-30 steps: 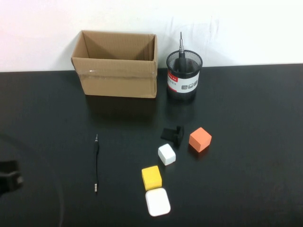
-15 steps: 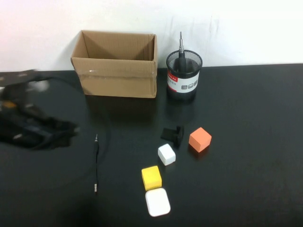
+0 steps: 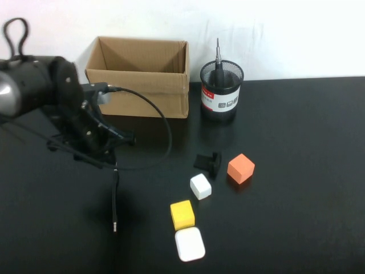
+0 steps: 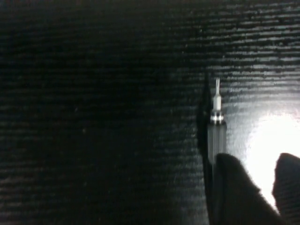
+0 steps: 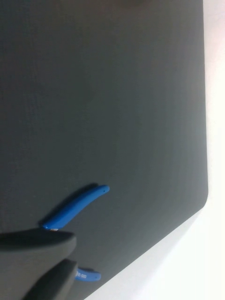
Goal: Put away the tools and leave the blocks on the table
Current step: Pick up the long Screwdriver from the table
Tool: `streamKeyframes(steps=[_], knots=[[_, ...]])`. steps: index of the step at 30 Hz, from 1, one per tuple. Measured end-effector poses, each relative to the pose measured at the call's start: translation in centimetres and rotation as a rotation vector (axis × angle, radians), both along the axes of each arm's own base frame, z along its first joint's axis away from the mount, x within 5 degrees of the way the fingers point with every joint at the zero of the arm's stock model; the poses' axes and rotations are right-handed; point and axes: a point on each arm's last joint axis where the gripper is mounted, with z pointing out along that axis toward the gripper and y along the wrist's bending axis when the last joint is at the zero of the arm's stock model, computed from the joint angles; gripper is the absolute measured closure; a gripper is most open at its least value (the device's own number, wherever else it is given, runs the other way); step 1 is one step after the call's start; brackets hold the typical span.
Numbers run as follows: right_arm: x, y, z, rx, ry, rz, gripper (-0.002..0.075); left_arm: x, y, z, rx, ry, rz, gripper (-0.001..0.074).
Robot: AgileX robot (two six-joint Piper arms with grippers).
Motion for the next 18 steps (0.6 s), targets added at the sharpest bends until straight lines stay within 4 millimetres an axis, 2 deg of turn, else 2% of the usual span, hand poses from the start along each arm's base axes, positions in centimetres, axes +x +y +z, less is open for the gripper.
streamKeyframes(steps=[4, 8, 14, 16, 18], knots=[[0.0, 0.0, 0.0, 0.0, 0.0, 0.0, 0.0732, 1.0, -0.5, -0.8, 0.011, 0.032, -0.006, 0.0449], [0.0, 0.0, 0.0, 0.0, 0.0, 0.0, 0.0732, 1.4, -0.7, -2.2, 0.026, 0.063, -0.009, 0.04], [0.0, 0.0, 0.0, 0.0, 0.0, 0.0, 0.0732, 2.0, -0.9, -4.7, 0.044, 0.101, -0.011, 0.0398], [0.0, 0.0, 0.0, 0.0, 0.0, 0.0, 0.0732, 2.2, -1.0, -4.8, 0.043, 0.09, -0.01, 0.0434], [0.0, 0.0, 0.0, 0.0, 0.0, 0.0, 0.0732, 2.4, -1.0, -4.9, 0.042, 0.08, -0.012, 0.0525]])
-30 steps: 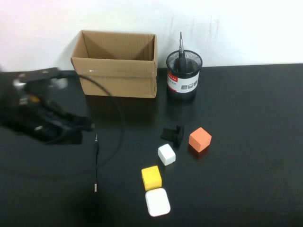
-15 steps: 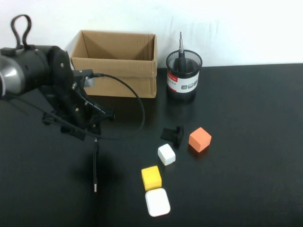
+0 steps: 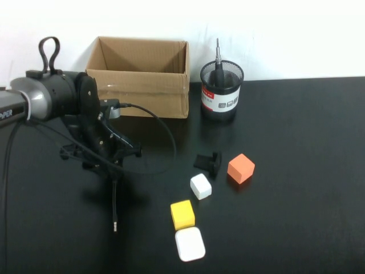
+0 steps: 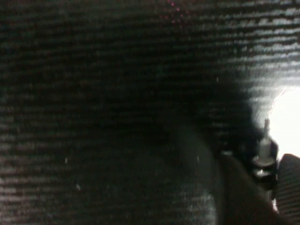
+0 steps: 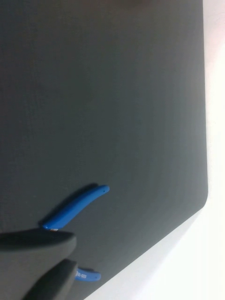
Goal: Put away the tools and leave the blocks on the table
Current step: Pick up the long Screwdriver from the table, then place the long Screwdriver into the round holder
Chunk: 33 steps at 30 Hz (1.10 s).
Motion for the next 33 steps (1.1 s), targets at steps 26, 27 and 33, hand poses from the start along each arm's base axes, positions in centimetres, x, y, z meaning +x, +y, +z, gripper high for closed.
streamKeyframes(steps=[26, 27, 33], knots=[[0.0, 0.0, 0.0, -0.001, 0.0, 0.0, 0.0732, -2.1, -6.0, 18.8, -0.432, -0.687, -0.334, 0.0683], [0.0, 0.0, 0.0, -0.001, 0.0, 0.0, 0.0732, -2.0, -6.4, 19.2, -0.434, -0.739, -0.333, 0.0683], [0.0, 0.0, 0.0, -0.001, 0.0, 0.0, 0.0732, -1.1, -9.3, 19.5, -0.454, -0.982, -0.287, 0.0683]])
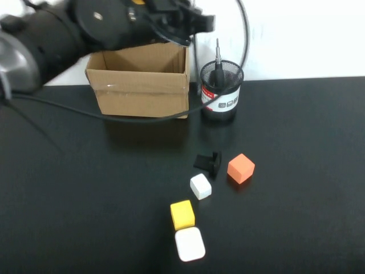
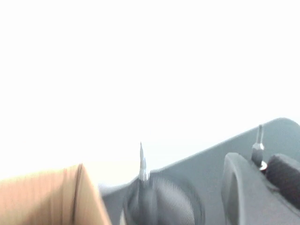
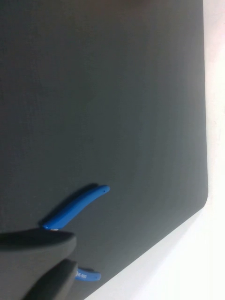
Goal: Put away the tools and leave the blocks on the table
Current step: Place the long Screwdriver into the round holder
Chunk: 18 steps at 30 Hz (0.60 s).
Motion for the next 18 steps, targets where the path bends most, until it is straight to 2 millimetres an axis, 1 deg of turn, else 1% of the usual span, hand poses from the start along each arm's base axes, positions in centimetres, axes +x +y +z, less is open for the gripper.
streamKeyframes(steps=[4, 7, 9, 14, 18], knots=[[0.0, 0.0, 0.0, 0.0, 0.0, 0.0, 0.0732, 0.2, -2.3, -0.5, -0.027, -0.138, 0.032, 0.0683], [0.0, 0.0, 0.0, 0.0, 0.0, 0.0, 0.0732, 0.7, -3.9, -1.6, -0.032, -0.214, 0.061, 0.0683], [0.0, 0.0, 0.0, 0.0, 0.0, 0.0, 0.0732, 1.2, -4.7, -2.7, -0.04, -0.257, 0.094, 0.0683], [0.0, 0.0, 0.0, 0.0, 0.0, 0.0, 0.0732, 2.9, -5.5, -5.9, -0.05, -0.321, 0.164, 0.0685], [0.0, 0.0, 0.0, 0.0, 0.0, 0.0, 0.0732, 3.7, -6.1, -8.1, -0.035, -0.378, 0.166, 0.0685]])
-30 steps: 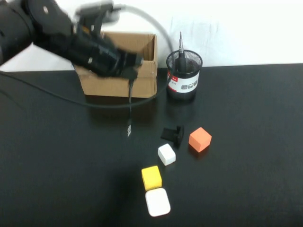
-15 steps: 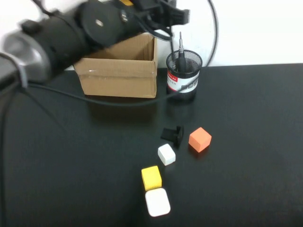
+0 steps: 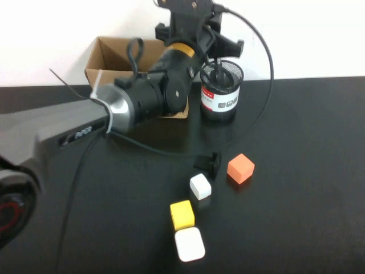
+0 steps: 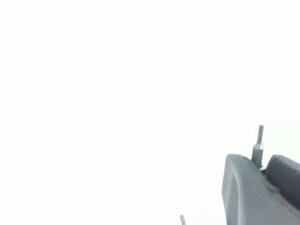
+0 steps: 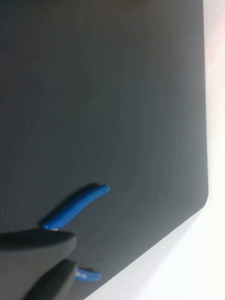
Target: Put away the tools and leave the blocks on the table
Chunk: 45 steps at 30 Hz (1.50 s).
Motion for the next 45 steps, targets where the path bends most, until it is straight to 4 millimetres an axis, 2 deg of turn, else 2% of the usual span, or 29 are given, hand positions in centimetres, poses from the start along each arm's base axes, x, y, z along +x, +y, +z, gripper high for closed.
streamKeyframes(steps=[5, 10, 13, 17, 23, 27, 34, 37, 40, 45], knots=[[0.0, 0.0, 0.0, 0.0, 0.0, 0.0, 0.0732, 1.0, -1.2, -1.7, 0.05, -0.052, -0.035, 0.0685], [0.0, 0.0, 0.0, 0.0, 0.0, 0.0, 0.0732, 1.5, -1.7, -2.9, 0.073, -0.03, -0.049, 0.0671], [0.0, 0.0, 0.0, 0.0, 0.0, 0.0, 0.0732, 1.5, -1.7, -2.9, 0.083, -0.02, -0.054, 0.0624], [0.0, 0.0, 0.0, 0.0, 0.0, 0.0, 0.0732, 1.5, -1.8, -3.1, 0.094, -0.004, -0.06, 0.0523], [0.0, 0.0, 0.0, 0.0, 0.0, 0.0, 0.0732, 1.1, -1.8, -2.8, 0.123, 0.055, -0.087, 0.0488], [0.0, 0.0, 0.0, 0.0, 0.0, 0.0, 0.0732, 0.5, -1.5, -1.0, 0.125, 0.063, -0.103, 0.0484], [0.0, 0.0, 0.0, 0.0, 0.0, 0.0, 0.0732, -1.4, -0.4, 4.4, 0.134, 0.038, -0.137, 0.0494], [0.0, 0.0, 0.0, 0.0, 0.0, 0.0, 0.0732, -2.6, 0.2, 6.7, 0.151, 0.04, -0.161, 0.0554], [0.0, 0.0, 0.0, 0.0, 0.0, 0.0, 0.0732, -4.0, 1.0, 8.9, 0.165, 0.051, -0.187, 0.0664], [0.0, 0.0, 0.0, 0.0, 0.0, 0.0, 0.0732, -6.1, 3.5, 12.8, 0.179, 0.071, -0.208, 0.0726]])
